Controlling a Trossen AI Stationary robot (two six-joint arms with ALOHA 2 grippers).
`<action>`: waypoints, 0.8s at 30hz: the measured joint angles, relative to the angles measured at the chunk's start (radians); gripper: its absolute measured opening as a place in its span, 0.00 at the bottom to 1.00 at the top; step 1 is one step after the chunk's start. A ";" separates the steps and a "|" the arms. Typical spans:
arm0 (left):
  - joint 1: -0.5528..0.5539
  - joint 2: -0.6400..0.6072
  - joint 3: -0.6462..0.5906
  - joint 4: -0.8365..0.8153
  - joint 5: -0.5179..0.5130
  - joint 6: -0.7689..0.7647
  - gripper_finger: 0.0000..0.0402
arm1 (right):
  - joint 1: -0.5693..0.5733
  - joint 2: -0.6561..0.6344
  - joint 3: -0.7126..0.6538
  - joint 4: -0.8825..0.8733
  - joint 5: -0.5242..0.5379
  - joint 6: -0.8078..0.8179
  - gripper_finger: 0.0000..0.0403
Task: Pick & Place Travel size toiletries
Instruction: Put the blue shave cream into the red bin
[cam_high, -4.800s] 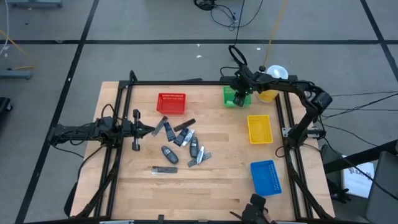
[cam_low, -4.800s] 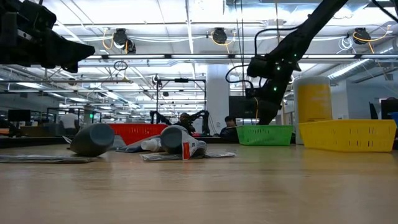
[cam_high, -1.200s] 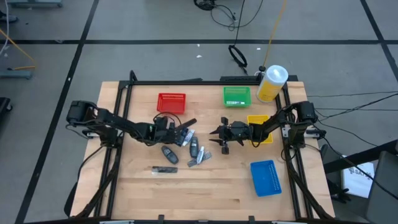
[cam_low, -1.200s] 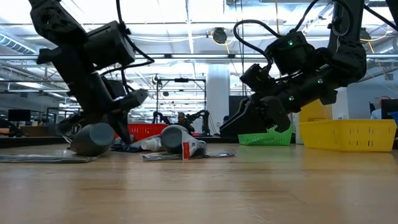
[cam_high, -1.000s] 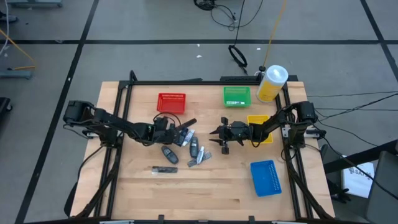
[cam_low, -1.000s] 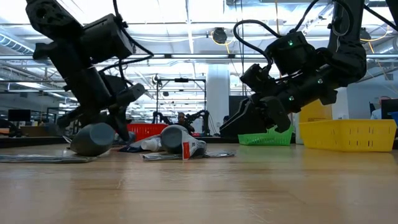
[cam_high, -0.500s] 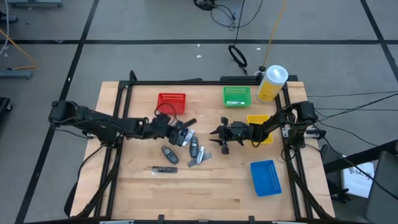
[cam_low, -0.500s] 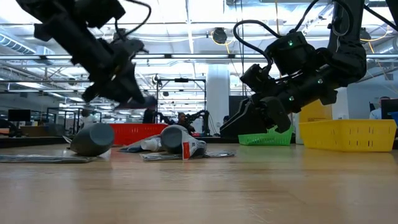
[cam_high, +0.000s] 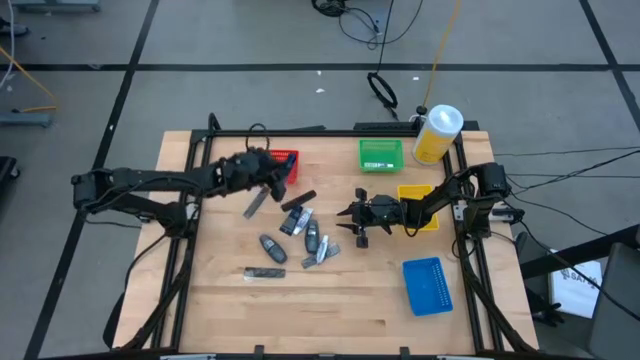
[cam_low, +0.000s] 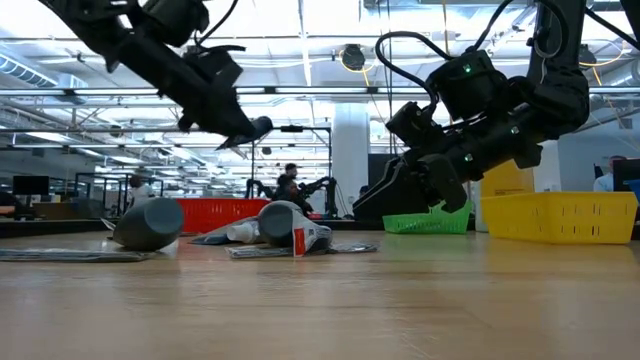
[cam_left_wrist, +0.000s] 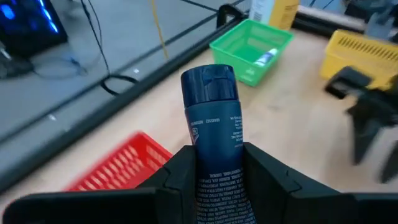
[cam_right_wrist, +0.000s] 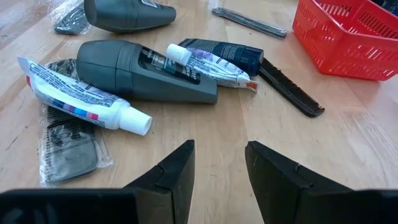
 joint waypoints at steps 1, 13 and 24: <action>0.020 0.000 0.002 -0.004 0.008 0.047 0.28 | 0.000 0.000 0.000 0.000 0.000 0.000 0.33; 0.126 0.041 0.004 -0.073 0.059 0.416 0.28 | 0.000 0.000 0.000 0.000 0.001 -0.001 0.33; 0.133 0.263 0.004 -0.027 -0.083 0.719 0.28 | 0.000 0.000 0.000 0.000 0.001 0.000 0.33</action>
